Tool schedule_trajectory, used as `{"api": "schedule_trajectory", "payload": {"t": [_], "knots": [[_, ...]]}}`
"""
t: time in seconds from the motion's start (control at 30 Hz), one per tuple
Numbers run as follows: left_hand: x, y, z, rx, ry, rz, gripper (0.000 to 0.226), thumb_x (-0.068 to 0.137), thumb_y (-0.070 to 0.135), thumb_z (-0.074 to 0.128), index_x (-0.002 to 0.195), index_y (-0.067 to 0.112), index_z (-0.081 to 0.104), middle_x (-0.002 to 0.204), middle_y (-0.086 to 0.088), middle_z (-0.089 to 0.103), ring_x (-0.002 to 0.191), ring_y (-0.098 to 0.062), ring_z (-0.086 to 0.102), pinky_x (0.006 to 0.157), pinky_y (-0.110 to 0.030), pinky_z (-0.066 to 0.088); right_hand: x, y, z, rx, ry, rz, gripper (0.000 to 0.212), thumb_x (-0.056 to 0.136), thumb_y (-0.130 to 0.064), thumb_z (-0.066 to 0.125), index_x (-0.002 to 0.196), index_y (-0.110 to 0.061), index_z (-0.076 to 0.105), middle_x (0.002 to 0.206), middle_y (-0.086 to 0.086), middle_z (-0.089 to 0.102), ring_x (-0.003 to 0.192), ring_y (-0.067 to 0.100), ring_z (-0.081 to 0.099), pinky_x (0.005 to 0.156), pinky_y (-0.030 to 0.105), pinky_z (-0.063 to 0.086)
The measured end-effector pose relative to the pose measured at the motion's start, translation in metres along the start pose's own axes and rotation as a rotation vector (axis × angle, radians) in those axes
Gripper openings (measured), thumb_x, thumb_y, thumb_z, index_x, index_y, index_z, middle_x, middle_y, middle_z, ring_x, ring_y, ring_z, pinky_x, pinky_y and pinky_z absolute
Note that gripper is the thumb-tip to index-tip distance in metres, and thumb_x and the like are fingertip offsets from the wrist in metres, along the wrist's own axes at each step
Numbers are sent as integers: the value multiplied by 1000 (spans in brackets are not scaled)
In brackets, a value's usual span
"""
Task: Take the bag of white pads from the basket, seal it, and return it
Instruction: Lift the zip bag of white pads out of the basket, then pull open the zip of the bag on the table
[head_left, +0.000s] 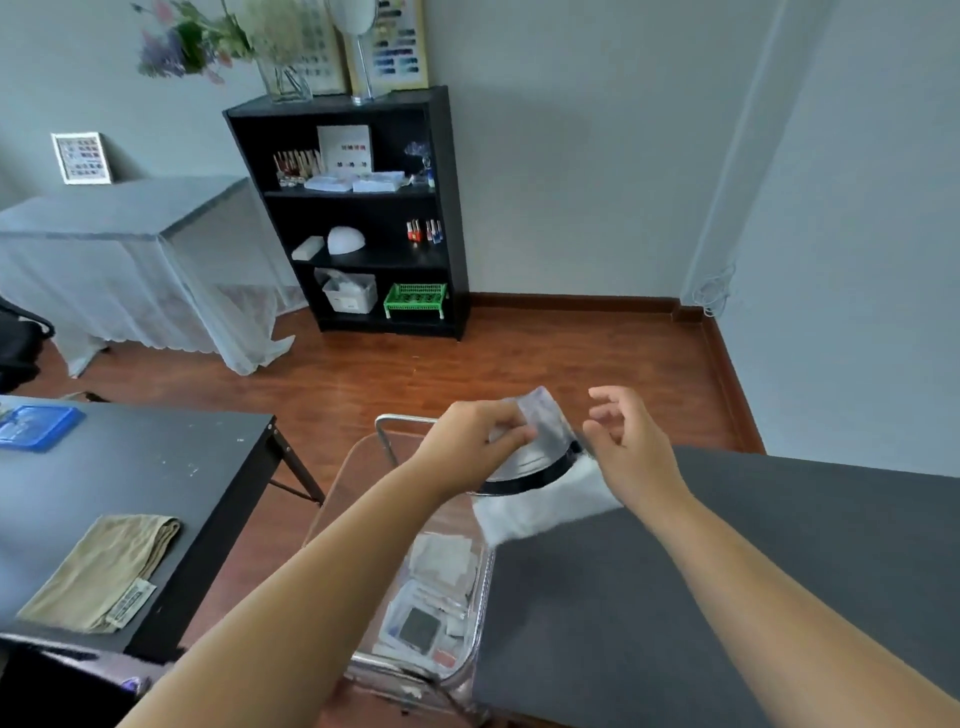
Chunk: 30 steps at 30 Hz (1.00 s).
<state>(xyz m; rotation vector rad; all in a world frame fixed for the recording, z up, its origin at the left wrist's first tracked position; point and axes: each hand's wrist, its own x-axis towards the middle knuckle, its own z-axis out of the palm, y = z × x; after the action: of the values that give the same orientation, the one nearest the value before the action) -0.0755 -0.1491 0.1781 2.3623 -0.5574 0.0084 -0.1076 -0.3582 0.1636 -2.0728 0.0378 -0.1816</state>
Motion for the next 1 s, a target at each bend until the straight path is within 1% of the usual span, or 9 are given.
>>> {"api": "schedule_trajectory", "payload": {"t": [0.1,0.2,0.33,0.43,0.53,0.67,0.77,0.9,1.0], "knots": [[5,30,29,-84,19,-48,17,91,38,63,75,38,61,84,15,69,80,-2,61,70,-23,48,-23,18,-28,64,83,123,32,89,-18,54,109,-43,51,98,-13,62,83,2,59,60,18,40],[6,59,64,-136,41,-36,17,91,36,63,76,27,64,85,9,69,82,-9,61,73,-29,49,-41,30,-49,202,115,289,26,87,-24,55,99,-47,51,93,-7,66,86,11,65,66,25,45],[-1,100,110,-184,68,18,26,91,32,61,70,18,55,65,6,56,63,-11,50,59,-25,38,-48,48,-74,546,175,581,22,85,-21,58,103,-32,53,98,5,68,82,20,67,80,36,52],[-12,120,136,-220,78,33,28,92,29,61,67,22,49,61,15,48,59,-5,44,55,-18,31,-51,56,-97,703,113,690,6,89,-16,57,95,-17,57,87,7,66,71,20,61,67,33,48],[-24,132,149,-230,55,85,27,93,29,62,68,29,51,65,17,51,65,-4,49,60,-19,36,-58,63,-113,865,-3,760,8,90,-9,59,87,-16,57,82,9,65,67,20,57,63,31,45],[-37,138,144,-8,124,231,51,100,49,33,68,17,57,69,8,52,68,-16,47,64,-35,40,-67,77,-127,1013,-22,730,27,88,0,63,109,-11,51,82,9,60,68,18,57,65,32,49],[-30,140,128,50,260,178,52,100,49,30,68,17,55,70,9,51,71,-17,47,65,-32,37,-70,80,-138,1000,-123,637,38,86,3,65,118,-10,51,85,11,63,69,18,63,64,31,53],[-6,144,124,-201,-16,10,21,101,24,48,93,17,67,98,8,63,97,-9,56,85,-22,41,-72,78,-152,871,-266,516,47,81,8,68,121,-11,55,81,10,66,72,19,63,72,31,52],[-3,150,134,-448,-323,-78,32,105,19,38,110,9,68,109,0,68,95,2,59,83,-10,40,-72,75,-162,757,-356,424,50,78,14,65,119,-14,56,77,8,67,71,18,64,69,28,52]]}}
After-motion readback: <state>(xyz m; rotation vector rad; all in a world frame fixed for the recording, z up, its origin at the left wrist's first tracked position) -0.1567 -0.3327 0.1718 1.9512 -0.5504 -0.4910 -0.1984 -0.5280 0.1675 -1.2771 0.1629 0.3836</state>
